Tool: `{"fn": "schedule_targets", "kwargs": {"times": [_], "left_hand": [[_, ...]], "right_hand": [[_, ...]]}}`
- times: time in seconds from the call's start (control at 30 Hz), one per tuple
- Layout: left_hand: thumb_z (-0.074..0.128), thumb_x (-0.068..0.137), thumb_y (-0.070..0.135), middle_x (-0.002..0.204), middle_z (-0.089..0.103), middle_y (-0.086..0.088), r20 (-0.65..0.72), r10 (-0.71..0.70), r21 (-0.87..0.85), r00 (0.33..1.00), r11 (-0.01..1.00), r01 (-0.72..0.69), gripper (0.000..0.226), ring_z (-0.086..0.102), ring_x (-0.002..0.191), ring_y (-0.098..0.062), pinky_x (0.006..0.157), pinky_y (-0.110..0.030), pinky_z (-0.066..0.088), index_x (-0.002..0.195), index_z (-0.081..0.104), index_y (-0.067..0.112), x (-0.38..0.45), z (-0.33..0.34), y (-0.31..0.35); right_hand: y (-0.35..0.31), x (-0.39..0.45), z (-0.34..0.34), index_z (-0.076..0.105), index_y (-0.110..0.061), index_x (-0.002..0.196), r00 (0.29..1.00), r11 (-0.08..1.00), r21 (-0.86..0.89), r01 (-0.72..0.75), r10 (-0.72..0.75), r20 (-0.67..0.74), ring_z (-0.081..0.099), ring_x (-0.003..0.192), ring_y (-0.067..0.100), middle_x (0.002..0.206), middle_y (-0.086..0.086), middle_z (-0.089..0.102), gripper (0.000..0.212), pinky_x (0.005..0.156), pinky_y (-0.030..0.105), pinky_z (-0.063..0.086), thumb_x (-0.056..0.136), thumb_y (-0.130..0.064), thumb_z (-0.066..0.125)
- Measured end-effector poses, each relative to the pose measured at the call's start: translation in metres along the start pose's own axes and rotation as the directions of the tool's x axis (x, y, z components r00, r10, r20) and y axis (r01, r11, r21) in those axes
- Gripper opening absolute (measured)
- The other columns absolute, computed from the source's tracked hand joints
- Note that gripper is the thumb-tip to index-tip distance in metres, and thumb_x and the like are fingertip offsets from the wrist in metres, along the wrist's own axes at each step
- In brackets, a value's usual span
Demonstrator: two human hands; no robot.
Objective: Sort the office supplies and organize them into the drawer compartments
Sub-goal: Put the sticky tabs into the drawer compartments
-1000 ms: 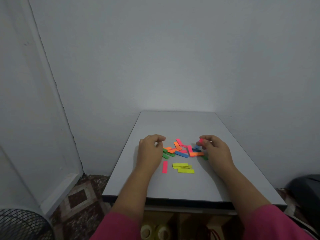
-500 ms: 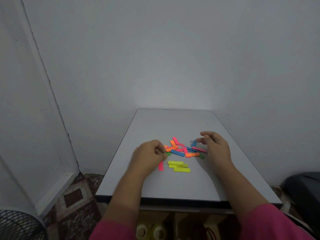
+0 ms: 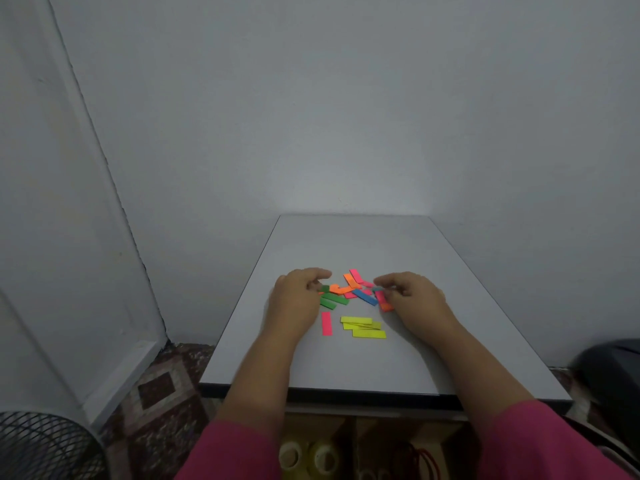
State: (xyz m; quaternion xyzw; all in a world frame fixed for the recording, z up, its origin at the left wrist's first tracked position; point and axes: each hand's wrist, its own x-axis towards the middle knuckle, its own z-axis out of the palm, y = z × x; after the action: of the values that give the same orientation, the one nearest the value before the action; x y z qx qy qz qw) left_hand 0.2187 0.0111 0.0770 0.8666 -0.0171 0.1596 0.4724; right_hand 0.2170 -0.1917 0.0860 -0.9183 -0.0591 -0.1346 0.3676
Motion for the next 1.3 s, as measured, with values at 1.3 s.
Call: {"fn": "schedule_targets", "kwargs": {"times": [1.3], "left_hand": [[0.07,0.083,0.029,0.098,0.055,0.004,0.277,0.186,0.183,0.943,0.953,-0.242,0.014,0.047,0.097,-0.01,0.084,-0.028,0.042,0.076,0.058,0.034,-0.034,-0.002,0.024]], "right_hand": [[-0.019,-0.058,-0.014,0.067,-0.018,0.098,0.991,0.991,-0.044,0.125,-0.122,0.055,0.05,0.086,0.009,0.092,-0.006,0.054,0.018,0.067,0.012,0.037,0.082,-0.025,0.069]]}}
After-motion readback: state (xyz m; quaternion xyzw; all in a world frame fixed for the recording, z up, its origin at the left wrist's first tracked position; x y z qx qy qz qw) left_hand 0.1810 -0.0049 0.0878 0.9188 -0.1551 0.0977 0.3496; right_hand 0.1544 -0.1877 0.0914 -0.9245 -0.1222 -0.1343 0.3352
